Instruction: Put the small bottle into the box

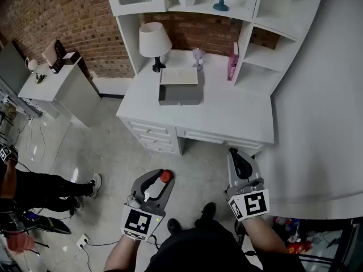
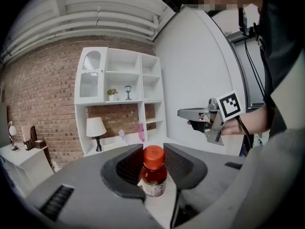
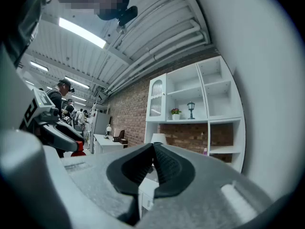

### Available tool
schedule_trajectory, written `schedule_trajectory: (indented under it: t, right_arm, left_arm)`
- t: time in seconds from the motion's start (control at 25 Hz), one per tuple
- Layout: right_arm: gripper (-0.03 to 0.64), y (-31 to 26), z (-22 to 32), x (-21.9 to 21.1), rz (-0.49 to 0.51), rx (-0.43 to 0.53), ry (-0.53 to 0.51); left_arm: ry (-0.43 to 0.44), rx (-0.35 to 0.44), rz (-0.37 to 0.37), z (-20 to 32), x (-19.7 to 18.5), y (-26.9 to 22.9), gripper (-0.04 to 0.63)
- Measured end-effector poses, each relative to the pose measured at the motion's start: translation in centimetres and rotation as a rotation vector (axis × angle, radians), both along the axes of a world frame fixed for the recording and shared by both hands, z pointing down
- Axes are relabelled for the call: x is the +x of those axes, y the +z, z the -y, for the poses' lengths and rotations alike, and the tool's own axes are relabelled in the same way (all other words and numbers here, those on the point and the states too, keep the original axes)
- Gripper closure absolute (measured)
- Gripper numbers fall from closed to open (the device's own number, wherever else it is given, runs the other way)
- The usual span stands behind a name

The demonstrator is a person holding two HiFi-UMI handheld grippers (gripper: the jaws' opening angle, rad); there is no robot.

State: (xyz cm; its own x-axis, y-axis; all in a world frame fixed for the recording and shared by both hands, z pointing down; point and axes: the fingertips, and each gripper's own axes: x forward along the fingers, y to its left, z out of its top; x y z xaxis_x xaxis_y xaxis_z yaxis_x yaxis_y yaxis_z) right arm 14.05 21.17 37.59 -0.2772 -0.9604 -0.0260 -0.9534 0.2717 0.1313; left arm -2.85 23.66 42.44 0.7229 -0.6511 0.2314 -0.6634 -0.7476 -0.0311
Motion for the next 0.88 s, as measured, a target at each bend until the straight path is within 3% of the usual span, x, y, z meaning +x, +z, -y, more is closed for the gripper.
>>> schedule_trajectory:
  t: [0.2, 0.36, 0.88]
  right_arm:
    - [0.621, 0.0, -0.7, -5.5, -0.031, 0.028, 0.028]
    - [0.621, -0.6, -2.2, -8.3, -0.021, 0.046, 0.042]
    - [0.607, -1.5, -5.2, -13.5, 0.038, 0.072, 0.012]
  left_arm:
    - [-0.031, 0.005, 0.047, -0.7, -7.6, 2.8, 0.463]
    - [-0.035, -0.003, 0.066, -2.2, -11.5, 3.3, 0.465]
    - [-0.004, 0.032, 0.044, -4.1, -15.6, 1.6, 0.465]
